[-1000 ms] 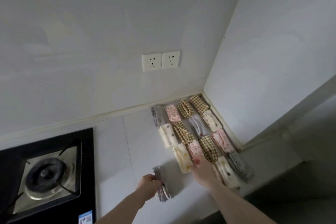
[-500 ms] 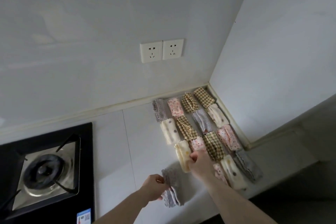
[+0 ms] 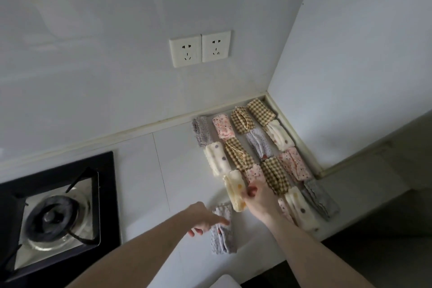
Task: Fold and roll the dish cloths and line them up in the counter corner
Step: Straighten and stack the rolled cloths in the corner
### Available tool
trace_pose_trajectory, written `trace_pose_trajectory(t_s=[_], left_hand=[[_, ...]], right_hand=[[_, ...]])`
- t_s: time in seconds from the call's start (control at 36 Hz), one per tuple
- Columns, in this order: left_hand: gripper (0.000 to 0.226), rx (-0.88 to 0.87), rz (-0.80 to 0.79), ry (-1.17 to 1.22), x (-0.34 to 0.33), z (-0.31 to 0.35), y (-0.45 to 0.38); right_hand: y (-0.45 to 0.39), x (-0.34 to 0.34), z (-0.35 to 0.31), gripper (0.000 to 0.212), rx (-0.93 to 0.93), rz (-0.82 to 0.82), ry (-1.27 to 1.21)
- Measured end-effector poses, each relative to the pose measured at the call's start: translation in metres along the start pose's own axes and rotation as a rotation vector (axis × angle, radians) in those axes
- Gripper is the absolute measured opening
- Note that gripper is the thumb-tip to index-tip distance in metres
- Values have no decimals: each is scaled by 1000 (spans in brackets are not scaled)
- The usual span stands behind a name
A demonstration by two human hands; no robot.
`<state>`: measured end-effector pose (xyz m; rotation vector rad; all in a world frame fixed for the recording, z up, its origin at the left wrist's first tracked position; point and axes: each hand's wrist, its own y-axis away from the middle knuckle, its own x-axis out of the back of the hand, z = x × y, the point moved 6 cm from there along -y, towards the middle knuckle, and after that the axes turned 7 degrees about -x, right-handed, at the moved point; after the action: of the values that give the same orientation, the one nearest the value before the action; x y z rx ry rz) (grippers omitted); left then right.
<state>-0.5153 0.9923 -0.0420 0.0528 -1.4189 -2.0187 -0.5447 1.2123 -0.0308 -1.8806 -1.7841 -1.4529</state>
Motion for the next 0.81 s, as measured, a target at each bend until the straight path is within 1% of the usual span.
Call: trace_pose_trajectory(t_s=[0.11, 0.19, 0.25, 0.31, 0.39, 0.42, 0.5, 0.56, 0.61, 0.67, 0.69, 0.75, 0.81], left_hand=[[50, -5, 57, 48, -12, -6, -5], [37, -44, 111, 97, -15, -8, -5], [29, -80, 169, 172, -16, -9, -2], [24, -100, 213, 278, -17, -13, 0], [7, -129, 222, 370, -14, -15, 6], [6, -128, 228, 393, -11, -16, 7], [14, -110, 286, 545, 8, -16, 6], [19, -112, 359, 695, 29, -12, 3], [18, -158, 412, 835, 54, -1, 1], [13, -219, 419, 941, 81, 16, 1], [16, -253, 403, 973, 94, 25, -1], [37, -316, 373, 1023, 119, 42, -7], [46, -355, 399, 1026, 142, 56, -11]], right_hand=[[4, -11, 6, 28, -55, -22, 1], [7, -17, 8, 28, -79, -68, -6], [7, -19, 9, 29, -93, -102, -13], [6, -20, 10, 26, -110, -140, -30], [7, -19, 10, 19, -165, -219, -133], [8, -17, 9, 16, -173, -231, -163], [10, -5, -1, 7, -143, -228, -254], [10, 4, -10, 8, -118, -220, -285], [10, 15, -19, 18, -102, -200, -337], [4, 27, -27, 15, -108, -153, -400], [-1, 33, -33, 13, -99, -133, -414], [-13, 42, -47, 18, -75, -116, -411], [-26, 53, -65, 18, -53, -90, -399]])
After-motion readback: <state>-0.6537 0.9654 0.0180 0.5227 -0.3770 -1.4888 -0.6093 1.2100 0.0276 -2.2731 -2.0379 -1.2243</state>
